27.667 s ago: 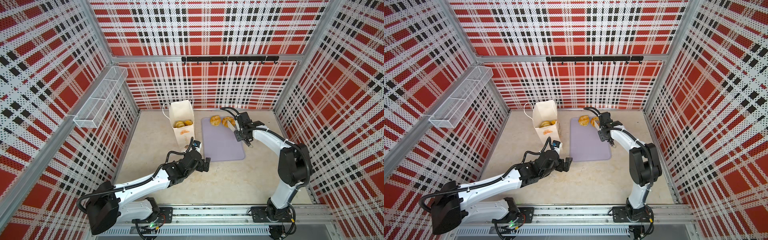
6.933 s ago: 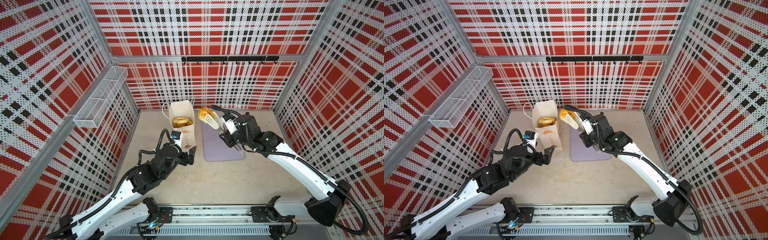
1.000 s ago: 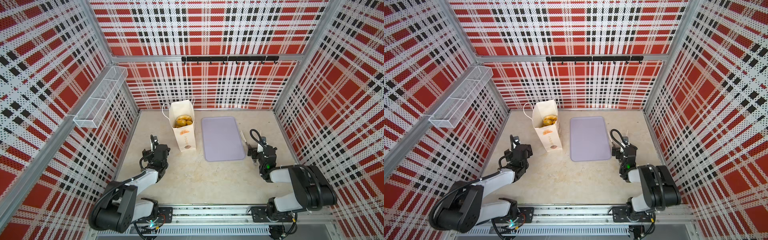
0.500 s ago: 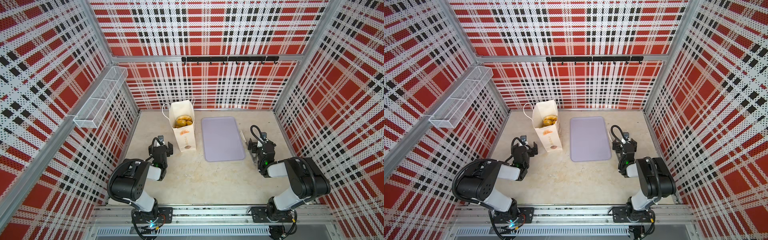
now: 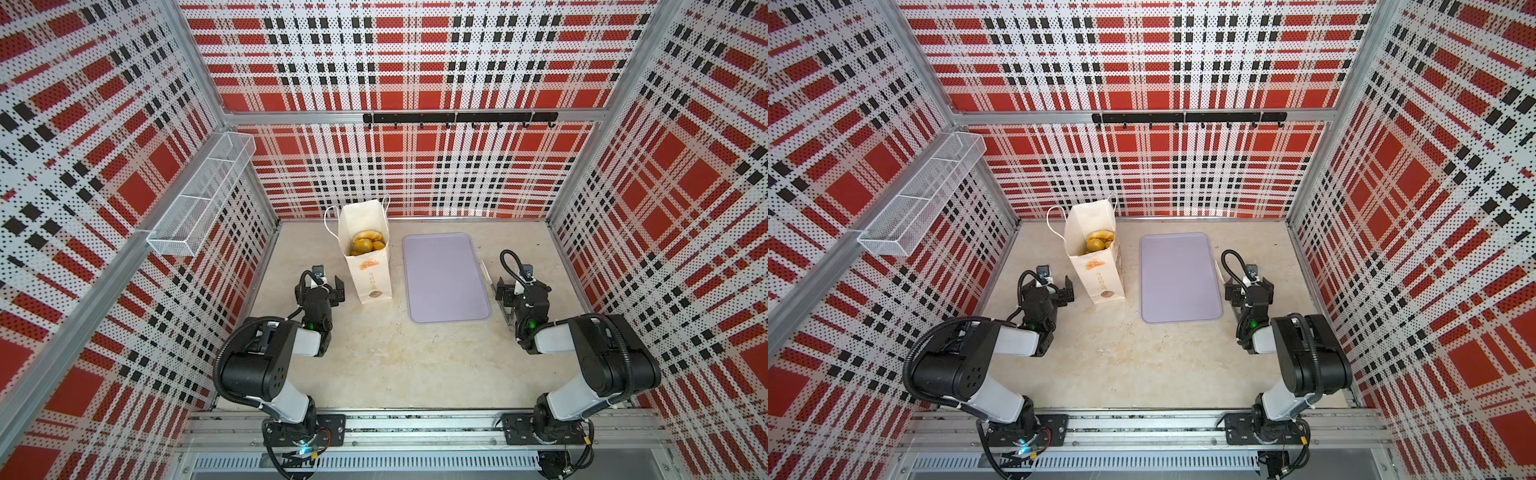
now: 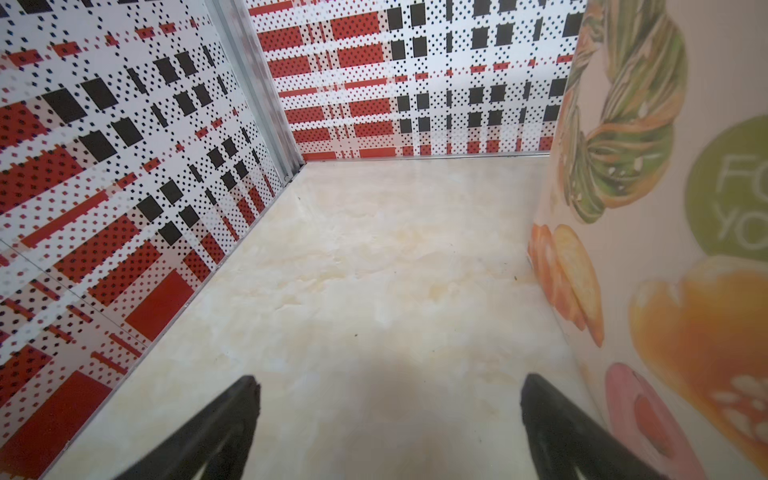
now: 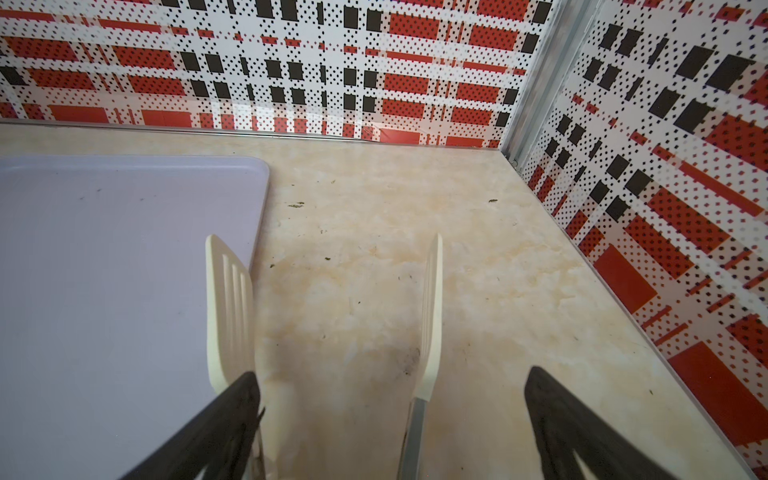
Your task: Place the fake bread into the paper bag
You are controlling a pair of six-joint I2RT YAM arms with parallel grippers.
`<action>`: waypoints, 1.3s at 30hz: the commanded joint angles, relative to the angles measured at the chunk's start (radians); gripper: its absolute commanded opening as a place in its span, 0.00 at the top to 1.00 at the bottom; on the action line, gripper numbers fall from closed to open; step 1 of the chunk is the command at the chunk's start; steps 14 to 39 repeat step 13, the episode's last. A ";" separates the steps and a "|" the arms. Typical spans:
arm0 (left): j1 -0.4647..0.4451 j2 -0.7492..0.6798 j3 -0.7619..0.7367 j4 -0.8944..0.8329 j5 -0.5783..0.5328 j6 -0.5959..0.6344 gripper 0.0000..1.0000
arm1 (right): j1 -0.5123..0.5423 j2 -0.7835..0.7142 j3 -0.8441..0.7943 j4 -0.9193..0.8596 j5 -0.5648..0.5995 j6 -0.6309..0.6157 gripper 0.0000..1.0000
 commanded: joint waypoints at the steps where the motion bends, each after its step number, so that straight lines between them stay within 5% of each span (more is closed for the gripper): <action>1: 0.003 -0.009 0.005 0.027 0.004 -0.008 0.01 | -0.004 -0.001 0.009 0.032 0.013 0.004 0.00; 39: 0.004 -0.008 0.008 0.022 0.007 -0.008 0.01 | -0.004 -0.001 0.007 0.035 0.012 0.004 0.00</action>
